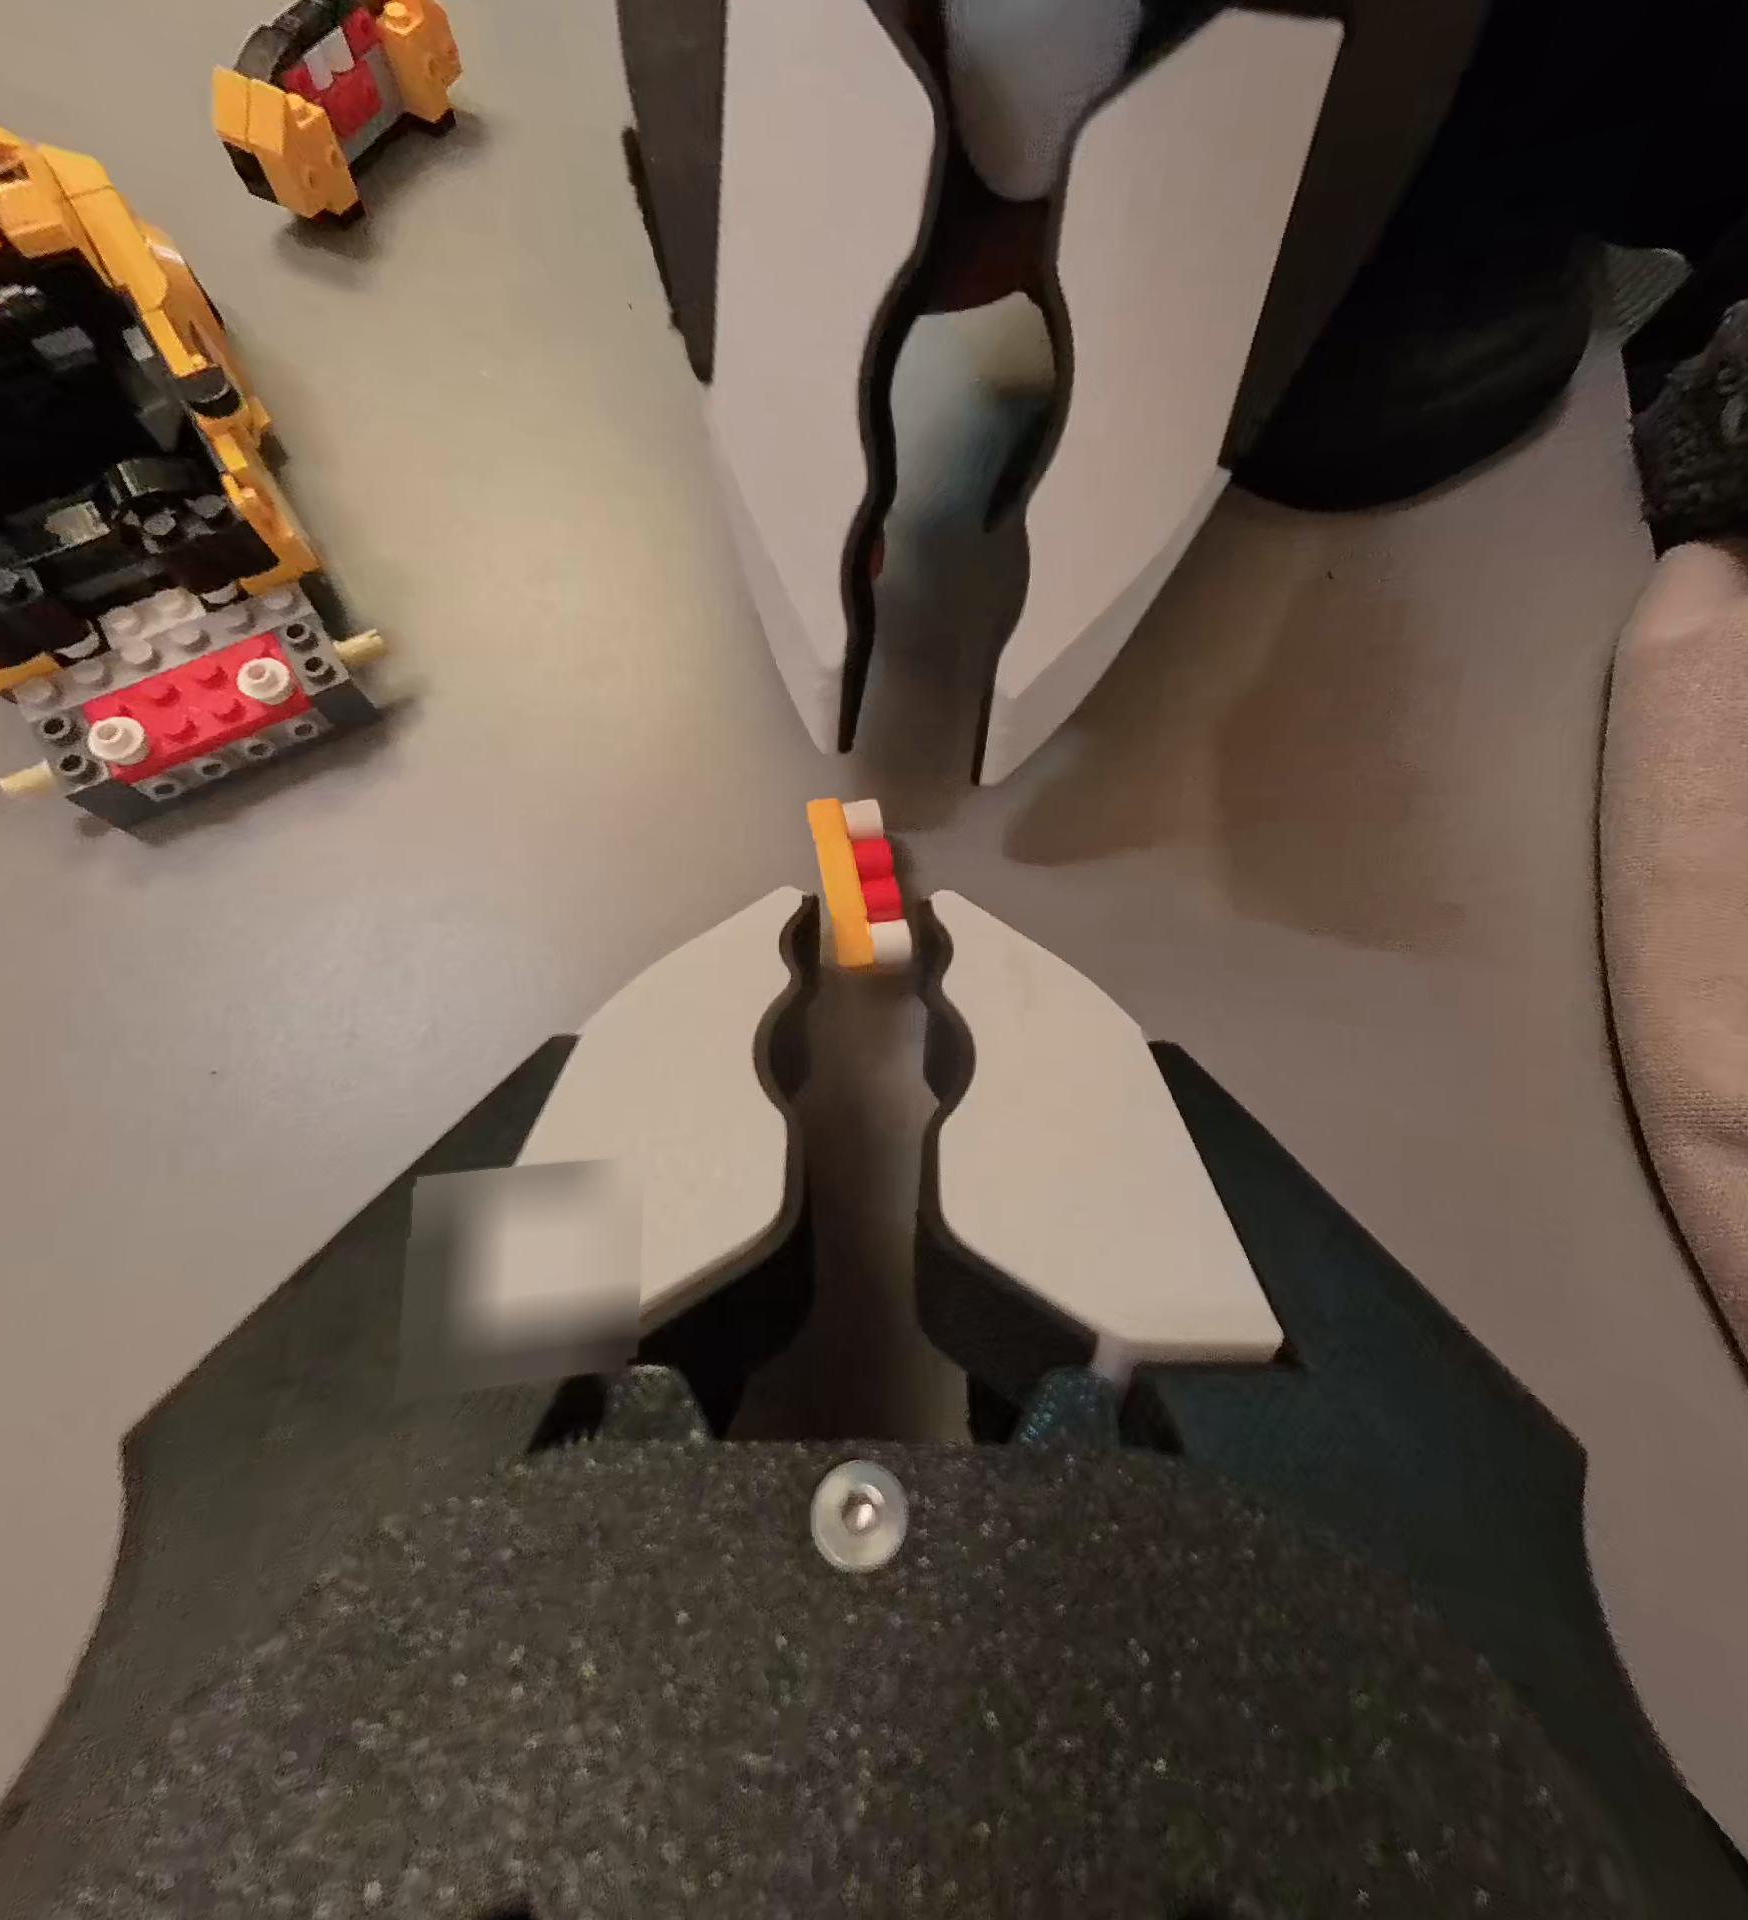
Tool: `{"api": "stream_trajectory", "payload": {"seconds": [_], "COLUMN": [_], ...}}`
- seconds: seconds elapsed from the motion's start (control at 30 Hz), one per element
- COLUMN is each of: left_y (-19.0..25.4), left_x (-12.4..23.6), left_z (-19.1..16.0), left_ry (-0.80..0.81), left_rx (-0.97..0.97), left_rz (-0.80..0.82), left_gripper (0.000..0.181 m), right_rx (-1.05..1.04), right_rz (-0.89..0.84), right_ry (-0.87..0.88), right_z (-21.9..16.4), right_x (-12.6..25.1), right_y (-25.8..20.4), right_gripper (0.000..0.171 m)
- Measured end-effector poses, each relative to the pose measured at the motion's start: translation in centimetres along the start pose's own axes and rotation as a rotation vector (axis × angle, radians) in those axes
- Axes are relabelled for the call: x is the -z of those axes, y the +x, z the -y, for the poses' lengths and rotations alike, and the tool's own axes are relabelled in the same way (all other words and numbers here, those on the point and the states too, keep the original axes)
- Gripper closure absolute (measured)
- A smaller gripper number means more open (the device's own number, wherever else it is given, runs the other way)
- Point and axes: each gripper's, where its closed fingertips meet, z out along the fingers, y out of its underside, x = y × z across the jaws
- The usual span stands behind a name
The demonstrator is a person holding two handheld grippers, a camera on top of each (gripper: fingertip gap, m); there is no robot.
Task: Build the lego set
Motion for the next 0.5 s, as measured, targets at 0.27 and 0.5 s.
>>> {"api": "stream_trajectory", "payload": {"seconds": [0.27,0.5], "left_y": [-0.36,-0.14], "left_x": [0.23,0.2], "left_z": [-0.19,-0.35], "left_ry": [-0.006,-0.019], "left_rx": [-0.023,-0.035], "left_rz": [0.028,0.02], "left_gripper": [0.159,0.168], "right_rx": [0.028,0.073], "right_rz": [-0.073,-0.083], "right_ry": [-0.014,-0.009], "right_z": [-0.28,0.09], "right_x": [-0.46,-0.7], "right_y": [1.09,0.69], "right_gripper": [0.149,0.15]}}
